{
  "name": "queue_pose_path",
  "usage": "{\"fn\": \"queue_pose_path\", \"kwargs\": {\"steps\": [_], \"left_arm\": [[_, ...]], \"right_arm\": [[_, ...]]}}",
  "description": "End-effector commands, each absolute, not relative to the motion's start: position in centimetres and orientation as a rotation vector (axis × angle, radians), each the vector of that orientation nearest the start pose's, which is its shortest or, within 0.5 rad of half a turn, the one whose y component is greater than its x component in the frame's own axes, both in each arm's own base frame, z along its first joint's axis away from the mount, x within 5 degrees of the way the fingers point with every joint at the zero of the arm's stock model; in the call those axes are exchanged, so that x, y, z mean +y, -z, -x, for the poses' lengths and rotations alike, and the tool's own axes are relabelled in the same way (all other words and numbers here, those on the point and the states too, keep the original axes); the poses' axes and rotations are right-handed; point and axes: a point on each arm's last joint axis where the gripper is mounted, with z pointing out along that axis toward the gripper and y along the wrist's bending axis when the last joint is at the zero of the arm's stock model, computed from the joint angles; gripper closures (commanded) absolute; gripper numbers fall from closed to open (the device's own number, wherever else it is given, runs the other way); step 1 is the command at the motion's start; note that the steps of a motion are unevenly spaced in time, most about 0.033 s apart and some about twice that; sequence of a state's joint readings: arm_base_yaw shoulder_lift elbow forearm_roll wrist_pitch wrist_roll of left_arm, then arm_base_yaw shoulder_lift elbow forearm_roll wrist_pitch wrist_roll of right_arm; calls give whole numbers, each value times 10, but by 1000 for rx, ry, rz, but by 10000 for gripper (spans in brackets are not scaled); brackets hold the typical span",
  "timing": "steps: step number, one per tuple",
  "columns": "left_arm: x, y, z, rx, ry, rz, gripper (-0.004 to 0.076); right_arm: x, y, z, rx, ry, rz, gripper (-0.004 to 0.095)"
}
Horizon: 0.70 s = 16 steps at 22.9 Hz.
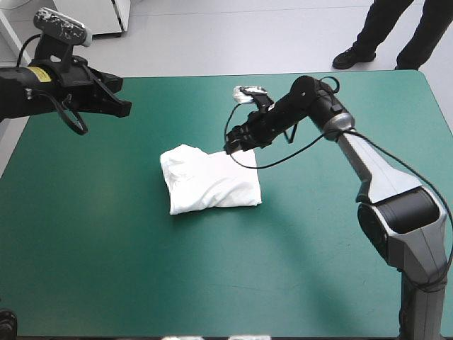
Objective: Fold the cloth
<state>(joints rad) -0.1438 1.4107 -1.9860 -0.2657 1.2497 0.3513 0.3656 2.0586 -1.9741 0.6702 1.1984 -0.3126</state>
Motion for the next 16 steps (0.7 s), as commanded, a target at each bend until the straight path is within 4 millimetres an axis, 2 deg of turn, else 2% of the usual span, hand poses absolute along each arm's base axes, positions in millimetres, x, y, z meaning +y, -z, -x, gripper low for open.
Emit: {"fn": "queue_pose_path", "kwargs": {"steps": [1, 4, 5, 7, 10, 16], "left_arm": [[-57, -549, -216, 2005, 225, -576, 734], [-56, -552, -209, 1990, 227, -576, 734], [-56, -552, -209, 1990, 227, -576, 734], [-57, -550, -210, 1997, 236, -578, 734], [-58, -541, -214, 2030, 244, -580, 734], [-58, -532, -219, 2059, 240, -587, 734]], "right_arm": [[160, -359, -396, 2541, -772, 565, 377], [129, -367, -395, 2560, -657, 467, 377], [128, -365, -395, 2567, -657, 463, 377], [129, -357, -395, 2594, -666, 462, 377], [135, -324, -401, 2683, -742, 440, 377], [148, -298, -412, 2701, -892, 454, 377]]}}
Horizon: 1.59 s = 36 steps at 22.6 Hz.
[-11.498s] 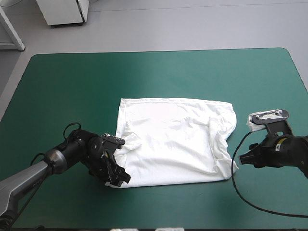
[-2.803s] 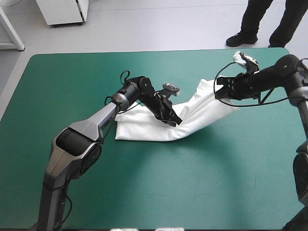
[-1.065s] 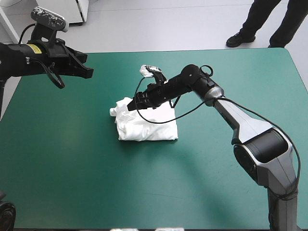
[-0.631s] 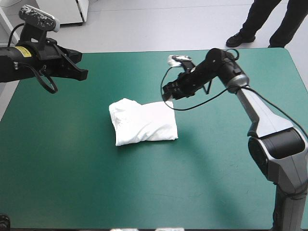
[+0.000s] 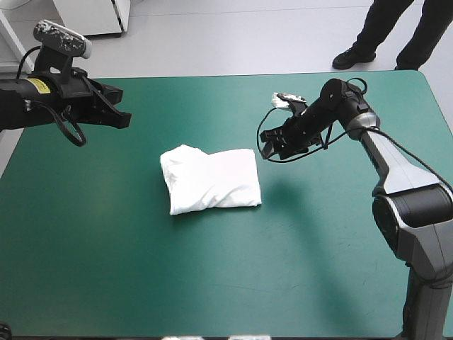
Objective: Fold the cloth
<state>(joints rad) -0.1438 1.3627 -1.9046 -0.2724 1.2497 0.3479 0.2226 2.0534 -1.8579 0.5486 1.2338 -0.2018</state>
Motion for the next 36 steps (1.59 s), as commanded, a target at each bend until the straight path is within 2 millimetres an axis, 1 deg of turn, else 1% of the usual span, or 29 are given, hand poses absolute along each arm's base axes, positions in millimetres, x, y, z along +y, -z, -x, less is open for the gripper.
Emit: {"fn": "queue_pose_path", "kwargs": {"steps": [1, 4, 6, 7, 8, 9, 10, 12, 13, 15, 16, 18, 21, 22, 23, 24, 25, 26, 27, 28, 29, 30, 31, 32, 36], "left_arm": [[-58, -532, -219, 2056, 238, -588, 734], [-57, -532, -219, 2053, 228, -588, 734], [-57, -533, -220, 2052, 223, -586, 734], [-57, -533, -220, 2052, 223, -586, 734], [-57, -533, -220, 2051, 223, -585, 734], [-57, -533, -220, 2051, 223, -585, 734], [-57, -533, -220, 2051, 223, -585, 734], [-57, -533, -220, 2047, 222, -583, 734], [-57, -533, -220, 2047, 222, -583, 734], [-57, -533, -220, 2047, 222, -583, 734], [-57, -533, -220, 2047, 222, -583, 734], [-57, -533, -220, 2047, 225, -584, 734], [-57, -533, -220, 2046, 230, -585, 734], [-57, -533, -220, 2046, 230, -585, 734], [-57, -533, -220, 2046, 230, -585, 734], [-57, -533, -219, 2044, 232, -585, 734], [-57, -533, -219, 2044, 232, -585, 734], [-57, -533, -219, 2044, 232, -585, 734], [-58, -534, -219, 2043, 234, -585, 734], [-58, -534, -219, 2043, 234, -585, 734], [-58, -534, -219, 2043, 234, -585, 734], [-58, -533, -219, 2044, 237, -586, 734], [-58, -533, -219, 2044, 240, -587, 734], [-58, -534, -219, 2043, 243, -587, 734], [-59, -534, -219, 2040, 250, -588, 734]], "right_arm": [[151, -295, -413, 2702, -895, 456, 377], [164, -276, -416, 2736, -906, 483, 377], [181, -256, -417, 2776, -934, 516, 377], [186, -251, -416, 2787, -937, 529, 377], [196, -244, -414, 2795, -978, 545, 377], [200, -241, -414, 2801, -989, 551, 377], [208, -235, -413, 2801, -991, 562, 378], [210, -231, -413, 2809, -983, 570, 395], [212, -228, -413, 2819, -981, 569, 424], [212, -226, -414, 2822, -940, 566, 637], [211, -226, -415, 2820, -925, 567, 716], [209, -225, -416, 2819, -891, 570, 924], [206, -223, -419, 2811, -824, 574, 909], [201, -224, -420, 2827, -733, 556, 909], [198, -225, -421, 2832, -678, 555, 909], [188, -229, -420, 2846, -512, 596, 909], [176, -235, -420, 2859, -358, 598, 910], [168, -240, -421, 2857, -302, 581, 910], [153, -247, -423, 2853, -265, 548, 910], [144, -251, -424, 2858, -243, 530, 910], [122, -258, -425, 2880, -186, 487, 910], [109, -261, -426, 2889, -166, 449, 910], [88, -268, -426, 2888, -145, 369, 910], [77, -273, -425, 2883, -138, 337, 910], [19, -281, -413, 2902, -59, 167, 909]]}}
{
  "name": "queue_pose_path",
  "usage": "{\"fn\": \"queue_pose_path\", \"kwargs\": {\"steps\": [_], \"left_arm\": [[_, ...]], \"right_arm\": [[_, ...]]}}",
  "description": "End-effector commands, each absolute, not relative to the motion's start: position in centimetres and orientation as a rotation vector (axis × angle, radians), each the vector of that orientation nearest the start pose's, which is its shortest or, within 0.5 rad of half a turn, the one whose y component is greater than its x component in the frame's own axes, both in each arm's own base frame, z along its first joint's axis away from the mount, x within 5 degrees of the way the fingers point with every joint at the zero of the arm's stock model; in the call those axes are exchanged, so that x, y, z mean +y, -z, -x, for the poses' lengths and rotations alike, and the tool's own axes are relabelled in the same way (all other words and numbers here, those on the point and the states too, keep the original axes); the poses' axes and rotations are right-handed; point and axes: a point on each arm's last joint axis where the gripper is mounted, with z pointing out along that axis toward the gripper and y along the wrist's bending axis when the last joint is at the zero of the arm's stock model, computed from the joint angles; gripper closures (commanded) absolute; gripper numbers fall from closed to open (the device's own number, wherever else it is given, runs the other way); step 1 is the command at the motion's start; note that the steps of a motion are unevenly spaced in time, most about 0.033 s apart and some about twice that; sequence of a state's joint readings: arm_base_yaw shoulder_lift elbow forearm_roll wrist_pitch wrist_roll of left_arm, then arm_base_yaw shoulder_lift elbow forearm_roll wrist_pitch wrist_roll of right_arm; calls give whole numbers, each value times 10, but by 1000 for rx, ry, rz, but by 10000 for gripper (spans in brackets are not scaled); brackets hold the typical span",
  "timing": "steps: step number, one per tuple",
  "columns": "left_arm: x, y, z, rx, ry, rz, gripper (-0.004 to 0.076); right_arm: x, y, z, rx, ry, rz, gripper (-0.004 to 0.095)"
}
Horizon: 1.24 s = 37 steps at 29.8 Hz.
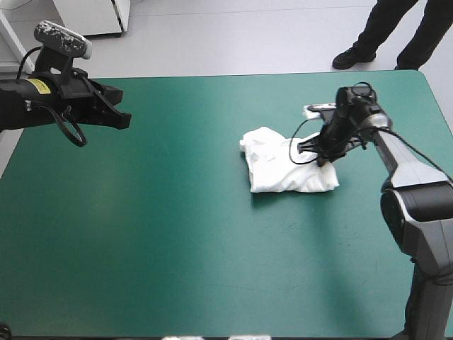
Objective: Fold the cloth
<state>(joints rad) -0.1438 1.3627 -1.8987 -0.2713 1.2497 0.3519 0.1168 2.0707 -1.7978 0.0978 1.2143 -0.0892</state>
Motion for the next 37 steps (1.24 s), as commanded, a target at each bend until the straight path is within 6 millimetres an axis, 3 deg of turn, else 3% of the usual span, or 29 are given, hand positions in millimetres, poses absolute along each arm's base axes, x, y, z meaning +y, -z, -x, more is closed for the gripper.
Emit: {"fn": "queue_pose_path", "kwargs": {"steps": [1, 7, 12, 16, 20, 26, 30, 34, 37], "left_arm": [[-59, -534, -219, 2039, 256, -589, 734], [-61, -535, -218, 2028, 275, -598, 734], [-61, -535, -218, 2027, 283, -599, 734], [-63, -535, -218, 2022, 301, -604, 734], [-64, -536, -217, 2016, 323, -609, 734], [-64, -536, -217, 2014, 327, -612, 734], [-67, -536, -216, 2008, 332, -624, 734], [-71, -536, -215, 2002, 339, -648, 734], [-73, -536, -214, 2004, 344, -656, 734]], "right_arm": [[4, -283, -408, 2909, -51, 116, 909], [-67, -291, -364, 2901, -6, -161, 909], [-110, -292, -322, 2869, 53, -354, 909], [-131, -287, -298, 2851, 73, -476, 909], [-137, -278, -288, 2878, 76, -519, 910], [-137, -278, -289, 2871, 68, -514, 880], [-134, -287, -287, 2836, 49, -521, 678], [-132, -308, -284, 2771, 60, -518, 376], [-125, -334, -280, 2682, 27, -514, 308]]}}
